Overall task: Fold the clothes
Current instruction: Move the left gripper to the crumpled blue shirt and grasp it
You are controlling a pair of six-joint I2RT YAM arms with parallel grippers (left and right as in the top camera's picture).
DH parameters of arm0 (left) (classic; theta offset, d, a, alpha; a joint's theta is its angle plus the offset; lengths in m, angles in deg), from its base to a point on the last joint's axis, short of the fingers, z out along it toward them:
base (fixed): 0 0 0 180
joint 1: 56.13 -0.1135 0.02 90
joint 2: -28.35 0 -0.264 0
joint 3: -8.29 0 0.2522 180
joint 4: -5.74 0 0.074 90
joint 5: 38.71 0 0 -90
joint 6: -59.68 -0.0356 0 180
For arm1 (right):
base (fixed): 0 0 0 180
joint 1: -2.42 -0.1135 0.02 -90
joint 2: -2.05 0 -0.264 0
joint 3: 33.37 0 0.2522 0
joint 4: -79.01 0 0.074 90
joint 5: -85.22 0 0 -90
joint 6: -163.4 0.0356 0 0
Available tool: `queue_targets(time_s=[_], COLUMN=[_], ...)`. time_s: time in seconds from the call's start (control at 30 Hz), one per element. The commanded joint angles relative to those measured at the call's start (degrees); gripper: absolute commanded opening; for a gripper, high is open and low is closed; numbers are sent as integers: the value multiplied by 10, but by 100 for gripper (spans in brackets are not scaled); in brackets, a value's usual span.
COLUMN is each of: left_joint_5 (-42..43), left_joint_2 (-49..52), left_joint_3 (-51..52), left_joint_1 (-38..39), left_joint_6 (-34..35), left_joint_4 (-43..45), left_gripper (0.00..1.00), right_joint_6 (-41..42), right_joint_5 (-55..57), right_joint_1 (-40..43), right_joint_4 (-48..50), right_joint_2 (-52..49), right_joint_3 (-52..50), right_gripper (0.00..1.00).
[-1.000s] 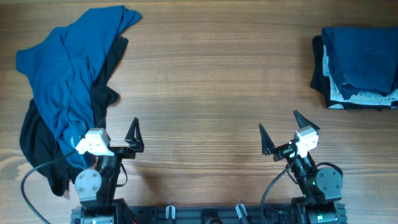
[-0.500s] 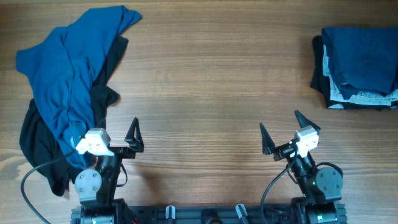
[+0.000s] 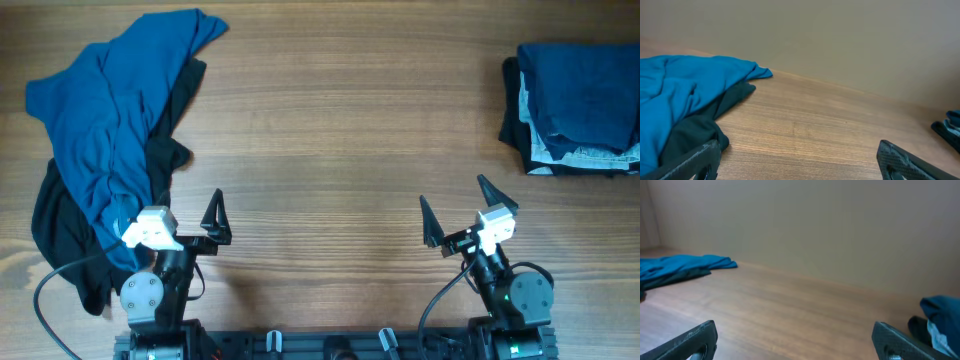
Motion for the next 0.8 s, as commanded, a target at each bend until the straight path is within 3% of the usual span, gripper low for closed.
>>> queue_targets(time_s=[0.0,0.23,0.43,0.77], left_joint_5=[25,75,91,104], left_joint_2=[-3,-3,7,156], left_joint_3=[3,3,-24,-151], left_joint_1=[3,3,3,3], left_joint_6=[-11,-11,49,28], left_joint_4=[2,3,-20,-86], left_gripper=[100,100,100,100], right_joint_6=[-5,-5,-4,-6], right_joint_5=[11,-17,-31,-41], right_joint_1=[-2,-2,-2,-2], right_joint_4=[14,36,36,36], right_joint_2=[4,4,4,-54], right_joint_3=[0,0,3,58], right_gripper=[100,100,100,100])
